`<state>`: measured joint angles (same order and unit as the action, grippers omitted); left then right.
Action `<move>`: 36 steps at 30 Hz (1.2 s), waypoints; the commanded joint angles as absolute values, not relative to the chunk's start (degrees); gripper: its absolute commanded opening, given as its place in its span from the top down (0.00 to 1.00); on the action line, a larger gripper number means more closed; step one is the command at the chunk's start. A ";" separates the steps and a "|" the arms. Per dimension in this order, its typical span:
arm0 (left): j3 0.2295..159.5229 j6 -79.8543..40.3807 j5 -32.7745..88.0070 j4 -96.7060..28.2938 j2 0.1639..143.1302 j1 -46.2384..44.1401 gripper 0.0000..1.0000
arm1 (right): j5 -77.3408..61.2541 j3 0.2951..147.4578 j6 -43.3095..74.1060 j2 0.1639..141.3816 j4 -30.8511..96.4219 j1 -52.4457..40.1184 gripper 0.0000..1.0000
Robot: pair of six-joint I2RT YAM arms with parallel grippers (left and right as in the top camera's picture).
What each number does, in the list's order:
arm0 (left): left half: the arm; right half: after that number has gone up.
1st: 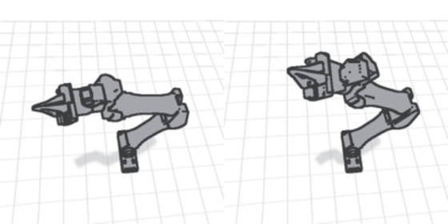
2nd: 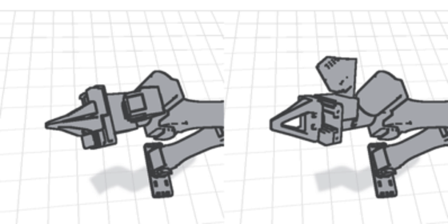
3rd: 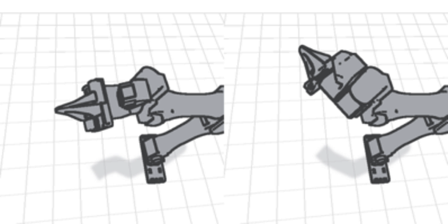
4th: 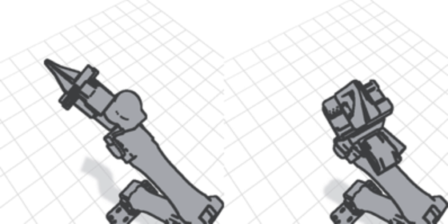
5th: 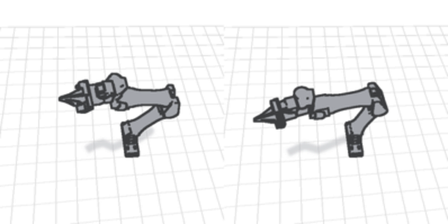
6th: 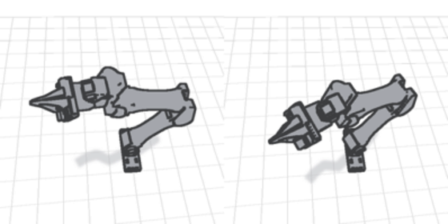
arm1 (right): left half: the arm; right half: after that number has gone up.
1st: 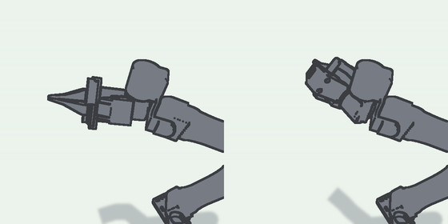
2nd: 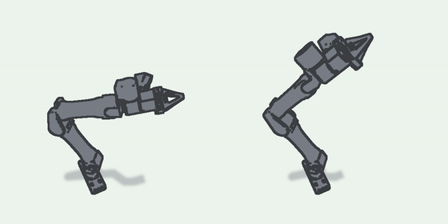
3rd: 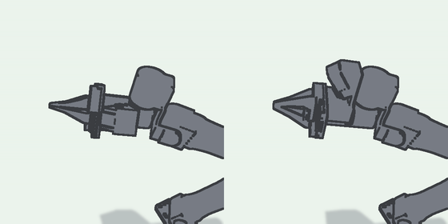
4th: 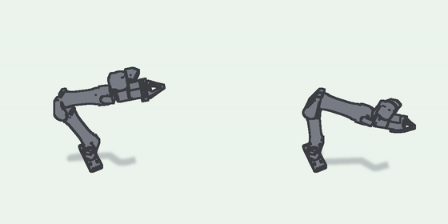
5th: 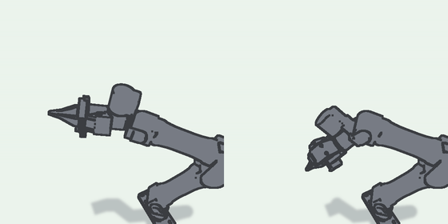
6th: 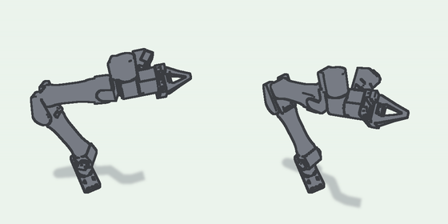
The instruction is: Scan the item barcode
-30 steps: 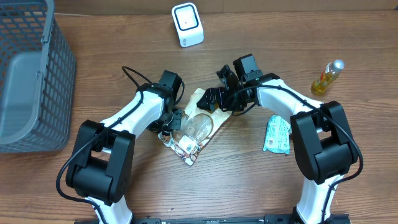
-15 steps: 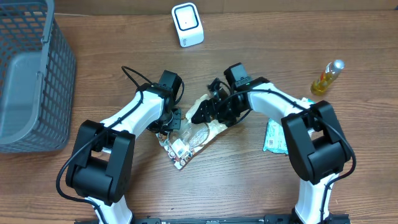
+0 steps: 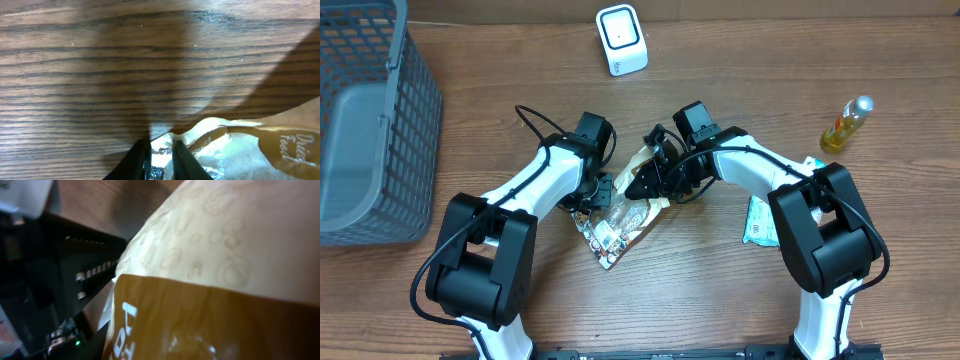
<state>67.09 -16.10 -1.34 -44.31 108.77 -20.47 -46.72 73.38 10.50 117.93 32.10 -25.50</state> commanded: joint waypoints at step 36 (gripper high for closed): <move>99.44 -19.20 -2.11 -63.94 102.02 4.36 0.00 | -51.07 72.95 -0.51 118.80 32.05 -25.65 0.80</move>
